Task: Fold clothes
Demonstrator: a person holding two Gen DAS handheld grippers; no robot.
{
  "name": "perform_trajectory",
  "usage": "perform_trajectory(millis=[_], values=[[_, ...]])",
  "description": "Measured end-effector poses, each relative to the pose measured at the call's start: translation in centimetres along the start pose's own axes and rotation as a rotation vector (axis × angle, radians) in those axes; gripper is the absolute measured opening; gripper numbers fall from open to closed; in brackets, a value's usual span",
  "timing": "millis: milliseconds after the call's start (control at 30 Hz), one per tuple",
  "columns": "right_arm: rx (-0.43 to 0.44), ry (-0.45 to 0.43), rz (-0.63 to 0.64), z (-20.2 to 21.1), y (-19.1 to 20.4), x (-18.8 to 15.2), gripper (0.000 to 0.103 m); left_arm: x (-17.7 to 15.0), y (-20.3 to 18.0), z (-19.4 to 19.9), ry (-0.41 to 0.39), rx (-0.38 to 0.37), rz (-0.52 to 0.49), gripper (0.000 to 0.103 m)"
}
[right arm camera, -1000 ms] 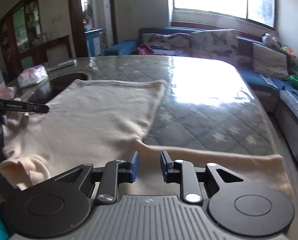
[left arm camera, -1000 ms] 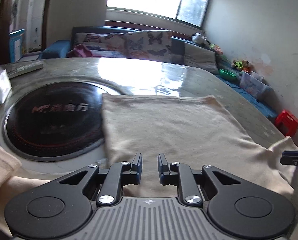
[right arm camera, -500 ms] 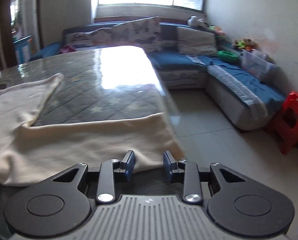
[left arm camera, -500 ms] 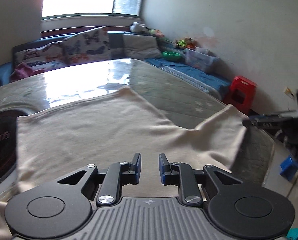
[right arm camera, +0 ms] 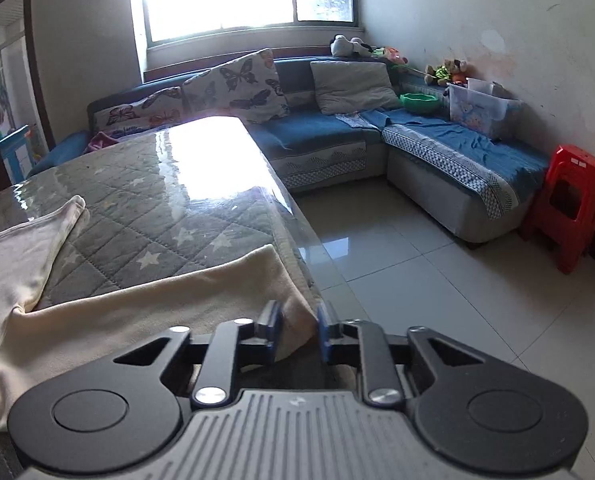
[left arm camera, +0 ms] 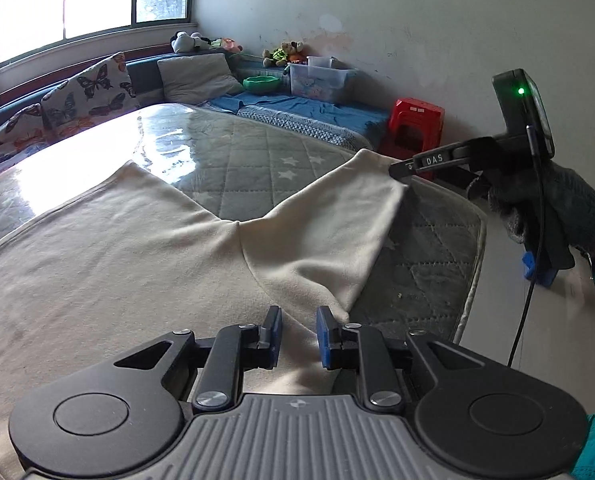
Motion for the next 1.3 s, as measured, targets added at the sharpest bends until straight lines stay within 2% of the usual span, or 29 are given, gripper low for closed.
perform_trajectory(millis=[200, 300, 367, 467, 667, 867, 1067, 1167, 1300], values=[[0.009, -0.038, 0.014, 0.4, 0.1, 1.1, 0.004, 0.2, -0.1, -0.3, -0.002, -0.007, -0.003, 0.022], [0.002, -0.040, 0.025, 0.1, 0.0, 1.3, 0.004, 0.0, -0.3, -0.6, -0.002, -0.003, -0.012, 0.026], [0.026, -0.050, 0.021, 0.8, 0.5, 2.2, 0.004, 0.0, -0.2, -0.5, -0.008, -0.005, -0.006, 0.029], [0.065, -0.099, 0.089, 2.7, 2.4, 4.0, 0.004, 0.3, 0.4, 0.2, -0.031, 0.008, 0.007, 0.037], [0.181, -0.179, 0.256, 6.5, 8.7, 7.2, 0.004, 0.3, 2.0, 2.5, -0.083, 0.049, 0.053, 0.042], [0.378, -0.229, 0.458, 10.6, 18.9, 8.6, 0.004, -1.2, 4.4, 5.3, -0.115, 0.120, 0.132, 0.046], [0.551, -0.190, 0.630, 12.1, 27.9, 5.8, 0.004, -3.7, 6.3, 8.3, -0.149, 0.189, 0.225, 0.049], [0.640, -0.124, 0.710, 11.9, 32.4, 2.3, 0.004, -5.0, 6.9, 9.4, -0.156, 0.216, 0.266, 0.050], [0.712, -0.038, 0.729, 11.6, 35.1, -1.3, 0.008, -6.7, 7.8, 10.4, -0.149, 0.237, 0.303, 0.050]])
Point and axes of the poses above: each gripper's, at about its wrist camera, not at the fingertips, and z roughly against the way its jaws point, y to its left, x to its top, the point moved 7 cm from there along -z, roughly the way its jaws point, and after that the axes turned 8 degrees about -z, right-handed, at the moved point
